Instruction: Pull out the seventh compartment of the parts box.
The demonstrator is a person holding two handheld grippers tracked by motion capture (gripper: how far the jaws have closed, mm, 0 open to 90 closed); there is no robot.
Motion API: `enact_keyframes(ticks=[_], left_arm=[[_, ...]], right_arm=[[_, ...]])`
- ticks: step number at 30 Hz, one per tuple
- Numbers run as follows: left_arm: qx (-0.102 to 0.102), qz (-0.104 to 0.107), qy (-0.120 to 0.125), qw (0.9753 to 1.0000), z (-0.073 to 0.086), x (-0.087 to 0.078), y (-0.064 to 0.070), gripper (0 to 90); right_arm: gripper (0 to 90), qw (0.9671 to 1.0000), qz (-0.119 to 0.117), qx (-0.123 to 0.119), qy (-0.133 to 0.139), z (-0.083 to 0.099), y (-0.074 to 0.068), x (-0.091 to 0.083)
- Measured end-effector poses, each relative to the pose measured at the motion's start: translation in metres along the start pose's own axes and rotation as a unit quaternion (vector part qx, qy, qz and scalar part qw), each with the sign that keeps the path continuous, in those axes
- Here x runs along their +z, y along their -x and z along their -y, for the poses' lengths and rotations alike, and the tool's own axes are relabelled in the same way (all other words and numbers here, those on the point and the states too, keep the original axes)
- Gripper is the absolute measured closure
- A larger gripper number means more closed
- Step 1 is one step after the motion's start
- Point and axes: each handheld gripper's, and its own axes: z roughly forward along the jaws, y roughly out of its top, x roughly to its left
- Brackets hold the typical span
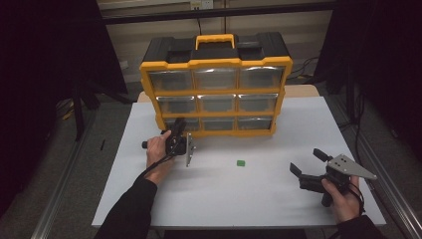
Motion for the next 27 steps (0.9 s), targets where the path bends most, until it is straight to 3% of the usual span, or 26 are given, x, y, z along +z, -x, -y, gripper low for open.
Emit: enact_keyframes(ticks=[7, 9, 10, 11, 12, 27], left_arm=[[0.001, 0.001, 0.000, 1.0000, -0.0015, -0.0008, -0.0007, 75.6], [-0.010, -0.007, 0.020, 0.9997, -0.0025, 0.0005, 0.0010, 75.7], [-0.026, -0.006, 0.032, 0.9991, -0.0025, 0.0017, 0.0031, 75.8], [-0.027, -0.006, 0.035, 0.9990, -0.0023, 0.0019, 0.0029, 75.9], [0.010, -0.004, 0.004, 0.9999, -0.0027, -0.0020, -0.0021, 75.8], [0.007, -0.001, 0.007, 0.9999, -0.0012, -0.0041, -0.0011, 76.0]], right_arm=[[3.2, 1.0000, 0.000, 0.001, 0.000, 0.0001, 0.0002, 0.0001], [3.2, 1.0000, -0.001, 0.000, -0.001, 0.0001, 0.0004, 0.0000], [3.2, 1.0000, 0.000, 0.000, -0.001, 0.0001, 0.0004, 0.0001], [3.2, 1.0000, 0.000, 0.000, -0.001, 0.0001, 0.0004, 0.0001], [3.2, 1.0000, -0.001, 0.001, -0.001, 0.0000, 0.0004, 0.0000], [3.2, 1.0000, 0.001, 0.003, 0.001, 0.0001, 0.0006, -0.0009]])
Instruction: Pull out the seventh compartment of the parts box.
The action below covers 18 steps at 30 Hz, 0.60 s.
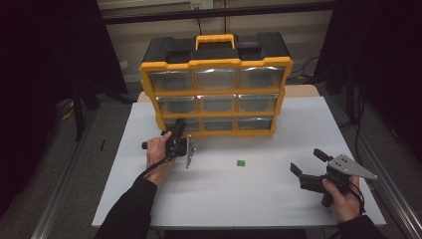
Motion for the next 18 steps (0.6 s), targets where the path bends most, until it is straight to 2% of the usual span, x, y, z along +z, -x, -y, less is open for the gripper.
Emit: enact_keyframes(ticks=[2, 3, 6, 7, 8, 9, 10, 11, 12, 13, 15, 16, 18], left_arm=[[0.002, -0.001, -0.005, 1.0000, -0.0007, -0.0006, 0.0000, 76.0], [-0.007, 0.000, 0.002, 1.0000, -0.0005, 0.0001, 0.0010, 76.0], [0.003, 0.003, -0.002, 1.0000, -0.0006, -0.0004, -0.0008, 76.2], [-0.010, 0.001, 0.001, 1.0000, -0.0010, 0.0001, 0.0003, 76.0], [0.000, 0.004, -0.003, 1.0000, -0.0010, -0.0003, -0.0006, 76.0], [0.001, 0.000, -0.002, 1.0000, -0.0002, -0.0003, -0.0004, 76.1], [-0.010, 0.002, 0.009, 0.9999, 0.0002, 0.0012, 0.0000, 75.9], [-0.030, 0.002, 0.020, 0.9994, 0.0000, 0.0025, 0.0021, 75.7], [-0.004, 0.013, 0.001, 0.9999, 0.0000, 0.0000, -0.0016, 75.8], [-0.007, 0.002, -0.001, 1.0000, -0.0003, -0.0006, -0.0014, 75.7], [-0.009, 0.003, 0.002, 1.0000, 0.0006, -0.0002, -0.0008, 75.8], [0.007, 0.004, 0.002, 1.0000, 0.0002, 0.0001, -0.0006, 76.0], [0.009, -0.006, 0.003, 0.9999, -0.0011, 0.0003, -0.0005, 76.3]], right_arm=[[3.2, 1.0000, 0.001, 0.001, -0.001, 0.0002, 0.0001, 0.0001], [3.2, 1.0000, 0.000, 0.001, 0.000, 0.0001, 0.0001, 0.0000], [3.2, 1.0000, 0.000, 0.000, 0.000, 0.0000, 0.0000, 0.0000], [3.2, 1.0000, 0.000, 0.000, 0.000, 0.0000, 0.0000, 0.0000], [3.2, 1.0000, 0.000, 0.000, 0.000, -0.0001, 0.0000, 0.0000], [3.2, 1.0000, 0.000, -0.001, 0.000, 0.0000, 0.0000, -0.0001], [3.2, 1.0000, 0.000, 0.000, 0.000, 0.0000, 0.0001, -0.0002], [3.2, 1.0000, 0.000, -0.001, 0.000, 0.0001, 0.0003, -0.0003], [3.2, 1.0000, 0.000, 0.000, 0.000, 0.0001, 0.0003, -0.0004], [3.2, 1.0000, 0.000, -0.001, -0.001, 0.0001, 0.0004, -0.0005], [3.2, 1.0000, 0.000, -0.001, 0.000, 0.0000, 0.0001, -0.0003], [3.2, 1.0000, 0.000, -0.001, 0.000, 0.0000, 0.0001, -0.0002], [3.2, 1.0000, 0.000, 0.000, 0.000, -0.0001, 0.0001, 0.0000]])
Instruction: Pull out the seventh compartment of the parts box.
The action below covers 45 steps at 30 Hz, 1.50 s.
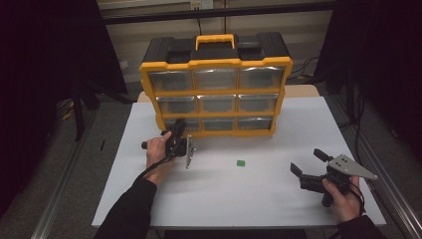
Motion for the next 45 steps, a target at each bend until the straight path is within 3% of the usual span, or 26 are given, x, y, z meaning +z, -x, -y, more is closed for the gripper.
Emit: enact_keyframes(ticks=[2, 3, 4, 7, 12, 13, 15, 17, 18, 21, 24, 26, 27, 29, 32, 33, 34, 35, 39, 42, 45], left_arm=[[-0.006, 0.006, -0.001, 1.0000, 0.001, -0.001, 0.001, 76.4], [0.003, 0.012, -0.002, 0.9999, 0.002, -0.001, -0.001, 76.4], [-0.003, 0.008, -0.005, 1.0000, 0.001, 0.000, -0.001, 76.2], [0.010, 0.003, 0.009, 0.9999, -0.007, 0.001, 0.001, 76.5], [-0.005, 0.005, 0.017, 0.9998, -0.004, 0.001, 0.003, 76.7], [0.011, -0.002, 0.014, 0.9998, -0.005, 0.001, 0.001, 76.8], [0.013, 0.000, 0.014, 0.9998, -0.005, 0.001, 0.002, 77.2], [0.023, 0.017, 0.007, 0.9996, -0.006, 0.001, 0.000, 77.2], [0.008, 0.002, 0.012, 0.9999, -0.006, 0.001, 0.001, 77.1], [0.013, 0.004, 0.014, 0.9998, -0.004, 0.001, 0.000, 77.0], [0.005, 0.005, 0.010, 0.9999, -0.005, 0.001, 0.002, 77.0], [0.004, 0.003, 0.020, 0.9998, -0.004, 0.001, 0.001, 77.1], [0.017, 0.011, 0.010, 0.9998, -0.002, 0.000, 0.000, 77.1], [0.004, 0.014, 0.021, 0.9997, 0.001, 0.002, 0.000, 76.7], [0.020, 0.011, 0.006, 0.9997, 0.000, 0.000, -0.001, 76.8], [0.021, 0.010, 0.007, 0.9997, 0.000, 0.000, -0.001, 76.8], [0.004, 0.006, 0.017, 0.9998, 0.002, 0.001, 0.001, 76.8], [0.020, 0.009, 0.009, 0.9997, 0.003, 0.000, -0.001, 76.7], [0.018, 0.011, 0.010, 0.9997, 0.004, 0.001, -0.001, 76.7], [0.029, 0.002, 0.012, 0.9995, 0.004, 0.001, -0.001, 77.1], [0.023, 0.006, 0.009, 0.9997, 0.003, 0.001, 0.000, 77.3]], right_arm=[[3.2, 1.0000, -0.001, -0.001, -0.001, 0.000, 0.000, 0.000], [3.2, 1.0000, -0.001, -0.001, -0.002, 0.000, 0.000, -0.001], [3.2, 1.0000, 0.000, 0.000, 0.000, 0.000, 0.000, 0.000], [3.4, 1.0000, 0.001, 0.001, -0.004, 0.000, 0.001, 0.000], [3.3, 1.0000, 0.000, 0.001, -0.001, 0.000, 0.000, 0.000], [3.3, 1.0000, 0.000, 0.001, -0.001, 0.000, 0.000, 0.000], [3.3, 1.0000, 0.000, 0.001, -0.001, 0.000, 0.001, 0.000], [3.3, 1.0000, 0.001, 0.001, 0.000, 0.000, 0.001, -0.001], [3.3, 1.0000, 0.001, 0.001, -0.001, 0.000, 0.001, -0.001], [3.3, 1.0000, 0.001, 0.001, -0.001, 0.000, 0.001, 0.000], [3.3, 1.0000, 0.001, 0.002, -0.003, 0.000, 0.000, 0.000], [3.3, 1.0000, 0.001, 0.000, 0.001, 0.000, 0.000, 0.000], [3.3, 1.0000, -0.001, 0.000, 0.000, 0.000, 0.000, 0.000], [3.3, 1.0000, 0.001, 0.001, -0.001, 0.000, 0.001, -0.001], [3.3, 1.0000, 0.001, 0.001, 0.000, 0.000, 0.001, -0.001], [3.3, 1.0000, 0.000, 0.002, -0.001, 0.000, 0.001, -0.001], [3.3, 1.0000, 0.001, 0.000, 0.000, 0.000, 0.000, -0.001], [3.3, 1.0000, 0.001, 0.001, 0.000, 0.000, 0.000, -0.001], [3.3, 1.0000, 0.000, 0.002, -0.001, 0.000, 0.000, -0.001], [3.3, 1.0000, 0.000, 0.001, 0.000, 0.000, 0.000, -0.001], [3.3, 1.0000, -0.001, 0.002, -0.002, 0.000, 0.001, -0.001]])
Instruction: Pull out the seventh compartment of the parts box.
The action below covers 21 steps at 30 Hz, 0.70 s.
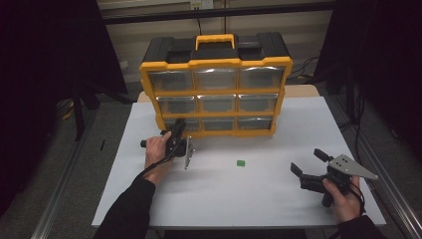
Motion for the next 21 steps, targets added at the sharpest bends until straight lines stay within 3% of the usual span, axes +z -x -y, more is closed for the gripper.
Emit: enact_keyframes(ticks=[1, 2, 3, 7, 8, 9, 11, 15, 16, 17, 18, 19, 20, 21], left_arm=[[0.012, 0.007, -0.004, 0.9999, -0.001, 0.000, -0.001, 77.5], [-0.023, -0.003, 0.008, 0.9997, 0.000, 0.001, 0.004, 77.7], [0.010, -0.004, -0.002, 0.9999, -0.002, -0.001, 0.000, 77.9], [0.011, -0.004, 0.003, 0.9999, -0.002, -0.002, 0.000, 78.2], [0.002, 0.000, 0.001, 1.0000, -0.001, -0.003, 0.001, 78.2], [0.014, -0.002, 0.006, 0.9999, -0.001, -0.004, 0.000, 78.1], [0.005, -0.002, 0.009, 0.9999, 0.000, -0.005, 0.002, 78.2], [0.021, 0.006, 0.005, 0.9998, 0.000, -0.009, 0.000, 78.1], [0.006, -0.003, 0.009, 0.9999, 0.000, -0.010, 0.002, 78.1], [0.017, 0.003, 0.007, 0.9998, -0.001, -0.011, 0.001, 78.1], [-0.029, -0.008, 0.043, 0.9986, 0.000, -0.008, 0.007, 78.1], [-0.024, -0.010, 0.041, 0.9988, 0.000, -0.009, 0.007, 78.1], [-0.045, -0.016, 0.057, 0.9972, 0.000, -0.008, 0.009, 78.1], [-0.014, -0.002, 0.036, 0.9992, -0.001, -0.011, 0.005, 78.1]], right_arm=[[3.3, 1.0000, 0.002, 0.000, 0.002, 0.000, 0.000, 0.000], [3.3, 1.0000, 0.001, 0.000, 0.002, 0.000, 0.000, 0.000], [3.3, 1.0000, 0.001, 0.000, 0.002, 0.000, -0.001, 0.001], [3.3, 1.0000, 0.000, 0.001, 0.000, 0.000, -0.001, 0.001], [3.3, 1.0000, 0.001, 0.001, 0.002, 0.000, -0.001, 0.001], [3.3, 1.0000, 0.001, 0.001, 0.002, 0.000, 0.000, 0.001], [3.3, 1.0000, 0.001, 0.000, 0.003, 0.000, 0.000, 0.000], [3.3, 1.0000, 0.000, 0.000, 0.002, 0.000, 0.000, 0.000], [3.3, 1.0000, 0.001, 0.000, 0.003, 0.000, 0.000, 0.000], [3.3, 1.0000, 0.001, 0.001, 0.003, 0.000, 0.000, 0.000], [3.3, 1.0000, 0.001, 0.001, 0.002, 0.000, 0.000, 0.000], [3.3, 1.0000, 0.001, 0.001, 0.002, 0.000, 0.000, 0.000], [3.3, 1.0000, 0.001, 0.001, 0.003, 0.000, 0.000, 0.000], [3.3, 1.0000, 0.001, 0.001, 0.002, 0.000, 0.000, 0.000]])
